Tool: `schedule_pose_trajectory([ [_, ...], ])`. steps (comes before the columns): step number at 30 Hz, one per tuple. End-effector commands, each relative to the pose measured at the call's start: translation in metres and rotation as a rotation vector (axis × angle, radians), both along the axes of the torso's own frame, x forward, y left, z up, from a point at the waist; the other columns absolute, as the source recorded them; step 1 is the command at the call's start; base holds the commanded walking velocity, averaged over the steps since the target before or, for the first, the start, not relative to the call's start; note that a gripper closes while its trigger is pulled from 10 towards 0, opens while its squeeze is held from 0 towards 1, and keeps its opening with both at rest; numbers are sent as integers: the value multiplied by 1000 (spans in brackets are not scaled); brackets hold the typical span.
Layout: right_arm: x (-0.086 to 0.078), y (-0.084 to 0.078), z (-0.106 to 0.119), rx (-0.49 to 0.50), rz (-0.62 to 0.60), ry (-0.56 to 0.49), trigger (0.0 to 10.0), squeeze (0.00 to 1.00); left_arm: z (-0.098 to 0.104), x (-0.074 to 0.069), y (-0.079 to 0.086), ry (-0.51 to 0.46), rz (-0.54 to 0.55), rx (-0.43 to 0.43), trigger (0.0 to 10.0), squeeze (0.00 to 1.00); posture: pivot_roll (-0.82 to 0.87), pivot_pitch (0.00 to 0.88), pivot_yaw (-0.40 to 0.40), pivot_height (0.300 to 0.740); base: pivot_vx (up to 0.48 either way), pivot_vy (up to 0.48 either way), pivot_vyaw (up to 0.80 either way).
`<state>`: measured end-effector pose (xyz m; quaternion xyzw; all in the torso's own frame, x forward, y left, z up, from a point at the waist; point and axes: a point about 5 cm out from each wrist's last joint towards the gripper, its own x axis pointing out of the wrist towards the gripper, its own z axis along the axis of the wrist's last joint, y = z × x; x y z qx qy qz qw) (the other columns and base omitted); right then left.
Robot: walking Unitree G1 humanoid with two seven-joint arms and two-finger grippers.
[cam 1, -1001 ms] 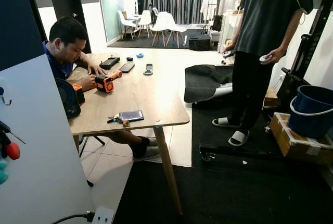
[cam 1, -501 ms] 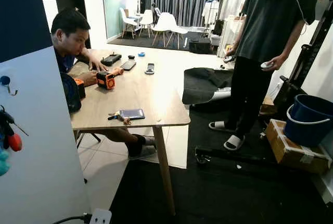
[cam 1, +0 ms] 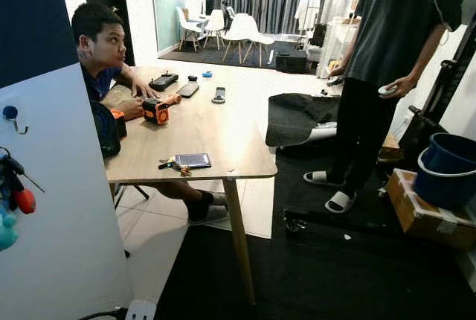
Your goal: Hang keys on a hook
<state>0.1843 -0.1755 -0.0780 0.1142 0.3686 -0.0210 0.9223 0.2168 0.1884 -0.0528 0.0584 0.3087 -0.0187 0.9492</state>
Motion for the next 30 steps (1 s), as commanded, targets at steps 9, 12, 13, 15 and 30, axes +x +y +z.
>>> schedule_pose_trajectory([
  [9, -6, -12, -2, -7, -99, 11, 10000, 0, 1, 3, -7, 4, -74, 17, 10000, 0, 80, 19, 15, 740, 0, 0, 0],
  [12, -6, -12, -2, -3, -102, 11, 10000, 0, 1, 3, -7, 9, -72, 8, 10000, 0, 77, 16, 17, 740, 0, 0, 0],
  [13, -6, -12, -2, -3, -101, 10, 10000, 0, 0, 3, -7, 10, -69, 3, 10000, 0, 77, 16, 17, 740, 0, 0, 0],
  [15, -6, -12, -2, -5, -95, 9, 10000, 0, 1, 3, -7, 11, -67, 1, 10000, 0, 77, 16, 17, 740, 0, 0, 0],
  [30, -13, -12, -5, -28, -42, 46, 10000, 0, -2, 0, -10, 21, -71, -15, 10000, 0, 61, 0, 8, 740, 0, 0, 0],
])
